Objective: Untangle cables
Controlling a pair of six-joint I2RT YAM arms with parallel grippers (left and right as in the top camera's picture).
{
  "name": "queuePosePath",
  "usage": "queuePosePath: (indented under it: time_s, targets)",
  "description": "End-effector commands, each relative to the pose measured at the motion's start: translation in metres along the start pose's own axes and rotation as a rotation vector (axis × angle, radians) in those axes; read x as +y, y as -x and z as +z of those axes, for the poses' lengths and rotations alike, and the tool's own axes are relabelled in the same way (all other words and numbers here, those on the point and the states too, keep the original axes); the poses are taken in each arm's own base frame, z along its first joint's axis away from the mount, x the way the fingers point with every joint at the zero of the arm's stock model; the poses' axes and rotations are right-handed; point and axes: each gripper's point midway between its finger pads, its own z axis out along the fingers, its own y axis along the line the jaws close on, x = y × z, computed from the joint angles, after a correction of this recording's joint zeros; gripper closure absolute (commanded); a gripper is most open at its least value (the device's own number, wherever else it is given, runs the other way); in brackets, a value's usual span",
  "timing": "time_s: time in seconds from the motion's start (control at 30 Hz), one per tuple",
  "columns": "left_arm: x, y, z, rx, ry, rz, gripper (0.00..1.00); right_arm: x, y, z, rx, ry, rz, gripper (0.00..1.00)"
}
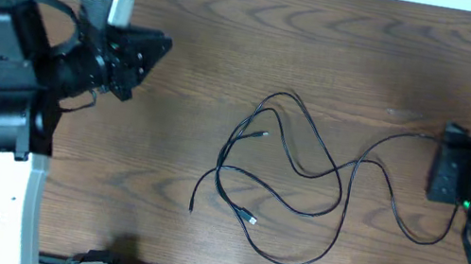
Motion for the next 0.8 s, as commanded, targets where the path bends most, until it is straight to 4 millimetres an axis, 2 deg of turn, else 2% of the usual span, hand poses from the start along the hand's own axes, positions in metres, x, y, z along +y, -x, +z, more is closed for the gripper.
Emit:
queuePosePath:
  time_s: [0.0,0.03,0.17,0.23,0.33,0.4,0.53,0.77]
  targets:
    - [0.013,-0.019,0.018,0.088,0.039,0.046,0.83,0.033,-0.008,0.009,0.074,0.146,-0.064,0.46]
    - [0.014,-0.023,0.022,0.11,0.041,0.038,0.83,0.046,-0.012,0.012,0.102,0.209,-0.123,0.42]
    - [0.008,-0.031,0.034,0.15,0.023,0.039,0.83,0.097,-0.038,0.022,0.235,0.456,-0.373,0.16]
    - [0.004,-0.031,0.036,0.151,0.013,0.046,0.75,0.109,-0.053,0.034,0.311,0.502,-0.475,0.09]
    - [0.0,-0.029,0.032,0.142,0.014,0.051,0.62,0.116,-0.07,0.06,0.427,0.491,-0.587,0.01]
    - [-0.004,-0.026,0.028,0.129,0.017,0.044,0.56,0.123,-0.081,0.078,0.497,0.492,-0.658,0.01]
    - [-0.018,-0.025,0.013,0.114,0.02,0.04,0.55,0.141,-0.104,0.119,0.625,0.526,-0.813,0.01]
    - [-0.043,-0.042,-0.012,0.155,0.015,0.001,0.53,0.16,-0.141,0.179,0.78,0.592,-0.996,0.02]
